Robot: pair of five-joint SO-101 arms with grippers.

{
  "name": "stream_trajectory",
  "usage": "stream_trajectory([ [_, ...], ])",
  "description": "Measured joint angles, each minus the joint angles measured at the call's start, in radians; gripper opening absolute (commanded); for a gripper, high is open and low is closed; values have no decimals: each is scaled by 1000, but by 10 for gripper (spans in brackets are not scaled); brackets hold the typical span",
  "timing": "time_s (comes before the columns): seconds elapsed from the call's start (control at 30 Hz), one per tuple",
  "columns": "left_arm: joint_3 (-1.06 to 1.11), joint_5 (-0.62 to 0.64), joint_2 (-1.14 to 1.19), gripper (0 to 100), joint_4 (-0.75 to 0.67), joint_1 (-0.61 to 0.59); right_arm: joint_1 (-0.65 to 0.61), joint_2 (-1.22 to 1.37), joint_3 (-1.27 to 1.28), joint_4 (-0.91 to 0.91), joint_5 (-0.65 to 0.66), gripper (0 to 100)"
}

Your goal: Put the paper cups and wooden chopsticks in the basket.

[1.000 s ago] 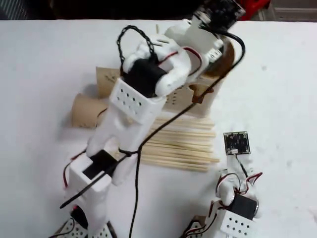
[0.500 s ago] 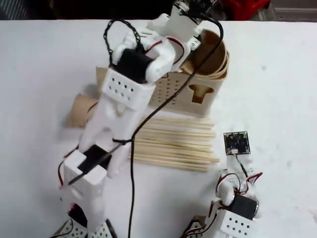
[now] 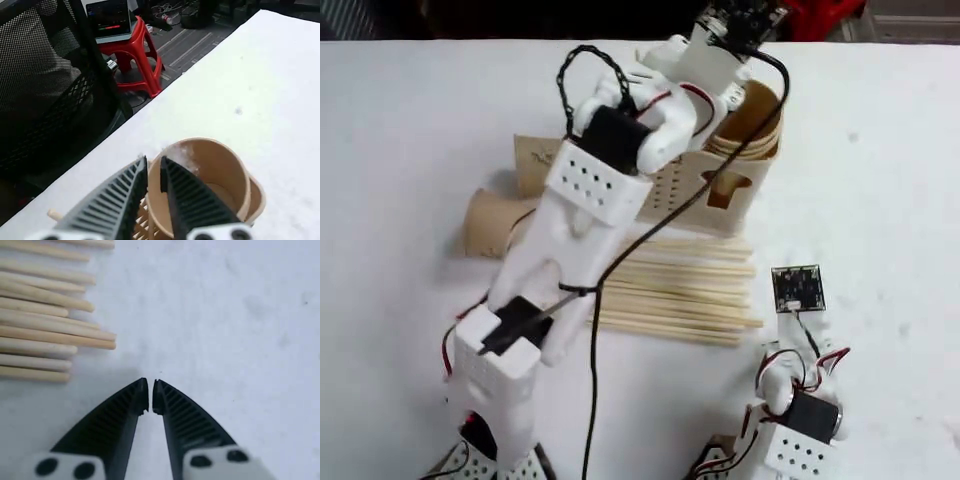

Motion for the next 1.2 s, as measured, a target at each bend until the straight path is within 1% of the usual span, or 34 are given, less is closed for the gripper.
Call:
stream_trajectory([
  [0.13, -5, 0, 0, 63, 29, 20, 0, 0, 0, 0, 0, 35],
  [0.3, 35, 0, 31, 61, 130, 40, 0, 0, 0, 0, 0, 35],
  [0.43, 100, 3, 87, 61, 129, 51, 0, 0, 0, 0, 0, 35],
  [0.57, 95, 2, 135, 61, 129, 63, 0, 0, 0, 0, 0, 35],
  [0.67, 48, 3, 141, 61, 157, 63, 0, 0, 0, 0, 0, 35],
  [0.73, -11, 0, 143, 62, 199, 61, 0, 0, 0, 0, 0, 35],
  [0.9, -261, 0, 141, 61, 356, 57, 0, 0, 0, 0, 0, 35],
  [0.97, -373, 0, 140, 61, 433, 37, 0, 0, 0, 0, 0, 35],
  [1.03, -477, 3, 130, 61, 514, -9, 0, 0, 0, 0, 0, 35],
  [1.1, -562, 32, 123, 62, 588, -86, 0, 0, 0, 0, 0, 35],
  [1.2, -605, 75, 114, 64, 620, -238, 0, 0, 0, 0, 0, 35],
])
